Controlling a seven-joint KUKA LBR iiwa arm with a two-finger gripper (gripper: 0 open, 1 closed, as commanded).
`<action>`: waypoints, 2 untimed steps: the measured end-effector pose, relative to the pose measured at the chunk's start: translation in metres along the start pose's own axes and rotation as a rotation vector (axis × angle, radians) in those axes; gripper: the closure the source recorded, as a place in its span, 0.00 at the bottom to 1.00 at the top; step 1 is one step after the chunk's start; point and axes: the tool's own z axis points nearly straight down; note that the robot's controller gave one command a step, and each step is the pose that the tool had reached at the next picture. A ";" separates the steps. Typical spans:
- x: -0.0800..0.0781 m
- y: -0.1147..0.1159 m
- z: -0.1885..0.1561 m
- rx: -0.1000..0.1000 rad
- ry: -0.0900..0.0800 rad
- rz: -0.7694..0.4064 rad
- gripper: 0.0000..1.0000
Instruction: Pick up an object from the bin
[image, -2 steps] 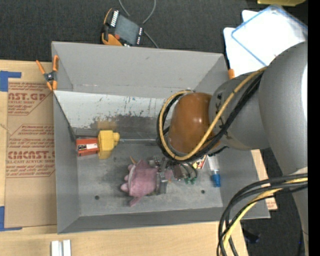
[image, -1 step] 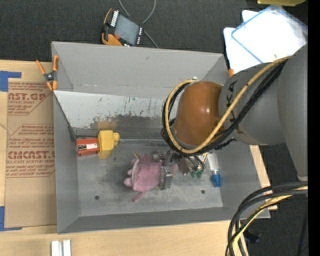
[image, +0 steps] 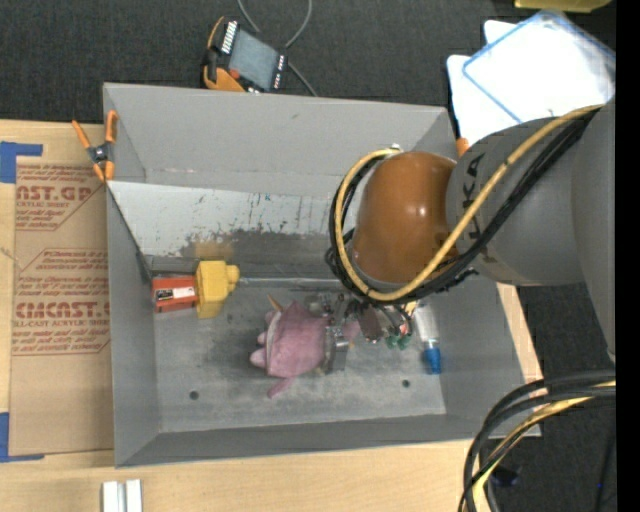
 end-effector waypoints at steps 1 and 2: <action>0.001 0.000 -0.018 0.000 0.005 0.000 1.00; 0.000 0.000 -0.034 0.000 0.002 -0.001 1.00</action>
Offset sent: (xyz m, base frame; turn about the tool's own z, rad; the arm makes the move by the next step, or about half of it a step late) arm -0.0007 -0.0001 0.0387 -0.0003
